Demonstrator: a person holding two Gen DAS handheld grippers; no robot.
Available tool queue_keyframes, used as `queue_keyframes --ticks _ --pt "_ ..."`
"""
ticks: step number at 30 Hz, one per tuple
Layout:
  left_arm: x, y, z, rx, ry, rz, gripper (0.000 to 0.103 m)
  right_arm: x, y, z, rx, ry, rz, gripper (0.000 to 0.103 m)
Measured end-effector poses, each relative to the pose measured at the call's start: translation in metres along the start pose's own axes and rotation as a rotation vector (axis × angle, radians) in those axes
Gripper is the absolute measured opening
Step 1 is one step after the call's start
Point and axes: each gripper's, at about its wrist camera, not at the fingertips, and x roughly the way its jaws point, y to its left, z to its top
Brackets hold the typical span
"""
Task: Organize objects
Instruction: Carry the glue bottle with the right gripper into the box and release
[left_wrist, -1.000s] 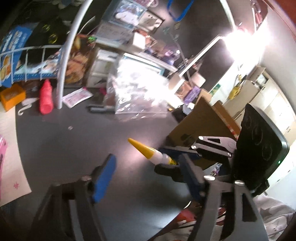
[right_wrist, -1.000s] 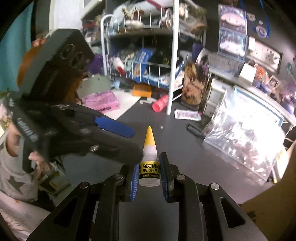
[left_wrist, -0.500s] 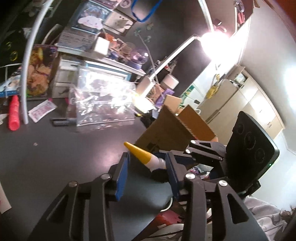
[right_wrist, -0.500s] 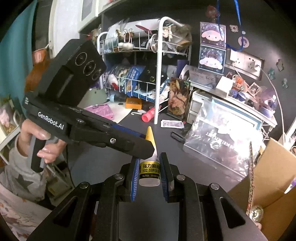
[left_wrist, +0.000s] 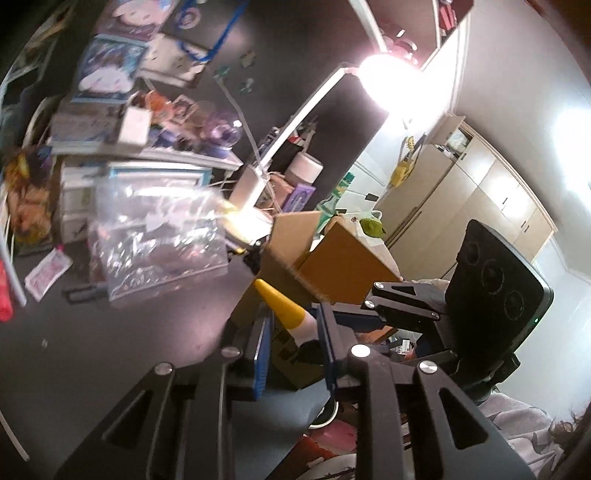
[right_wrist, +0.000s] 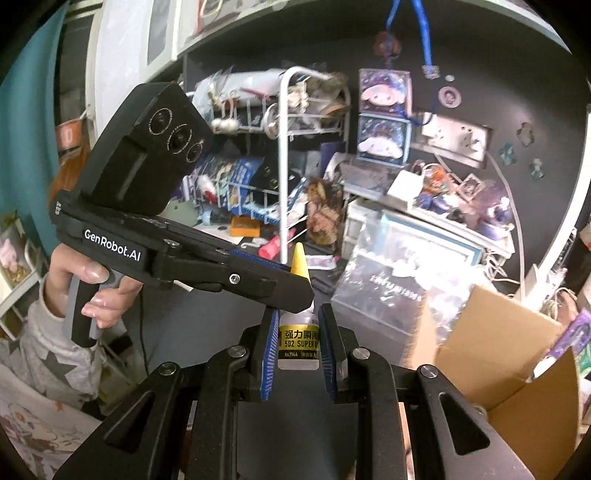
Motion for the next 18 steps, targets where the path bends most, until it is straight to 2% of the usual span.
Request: queue_keyframes --ticks 7,18 --pt "0.032 -0.025 0.032 0.052 0.041 -0.04 0.021 -0.027 -0.033 0.004 0.046 -0.006 -0.046 0.017" --pt "0.109 -0.055 0.065 0.093 0.154 -0.108 0.021 -0.06 -0.099 -0.016 0.184 0.056 -0.116 0.017"
